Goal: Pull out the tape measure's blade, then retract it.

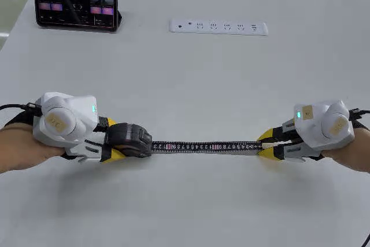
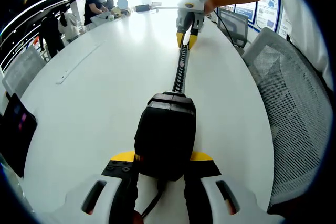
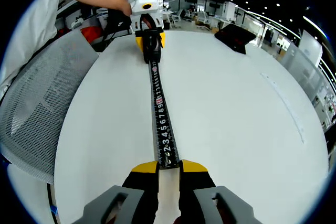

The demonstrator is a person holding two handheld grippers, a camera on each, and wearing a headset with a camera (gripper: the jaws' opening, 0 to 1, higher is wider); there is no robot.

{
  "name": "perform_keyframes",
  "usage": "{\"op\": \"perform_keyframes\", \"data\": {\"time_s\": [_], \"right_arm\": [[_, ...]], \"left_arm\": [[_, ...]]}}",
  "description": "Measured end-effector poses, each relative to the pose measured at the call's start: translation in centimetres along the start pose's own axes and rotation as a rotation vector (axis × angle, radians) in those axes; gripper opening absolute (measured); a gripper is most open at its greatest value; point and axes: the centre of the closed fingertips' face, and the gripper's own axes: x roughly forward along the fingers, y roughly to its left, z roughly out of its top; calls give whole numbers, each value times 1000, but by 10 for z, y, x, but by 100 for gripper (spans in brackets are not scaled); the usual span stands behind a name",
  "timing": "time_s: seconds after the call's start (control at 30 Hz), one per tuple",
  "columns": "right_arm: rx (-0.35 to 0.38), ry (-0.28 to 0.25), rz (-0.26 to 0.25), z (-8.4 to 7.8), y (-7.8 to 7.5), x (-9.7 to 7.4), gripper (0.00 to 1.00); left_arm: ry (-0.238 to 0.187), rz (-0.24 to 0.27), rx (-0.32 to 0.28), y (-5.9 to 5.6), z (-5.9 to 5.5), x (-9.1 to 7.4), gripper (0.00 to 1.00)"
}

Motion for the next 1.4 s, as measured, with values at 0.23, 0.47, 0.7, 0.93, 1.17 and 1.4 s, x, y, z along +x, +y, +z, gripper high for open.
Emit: {"op": "perform_keyframes", "data": {"time_s": [0.23,0.47,0.7,0.93,1.17,1.4], "right_arm": [[-2,22,5,-1,1,0,11],[-9,31,0,-2,0,0,12],[41,21,-2,0,0,0,16],[50,23,-7,0,0,-1,19],[104,-13,-21,7,-1,-7,23],[147,-36,-43,12,2,-9,29]], "left_arm": [[7,-3,-14,0,0,0,29],[14,-1,-25,0,0,0,29],[20,-14,-71,-2,1,0,31],[22,-16,-71,-3,2,-1,33],[16,-12,-68,-4,3,-4,37],[-16,17,-104,-2,8,-12,44]]}}
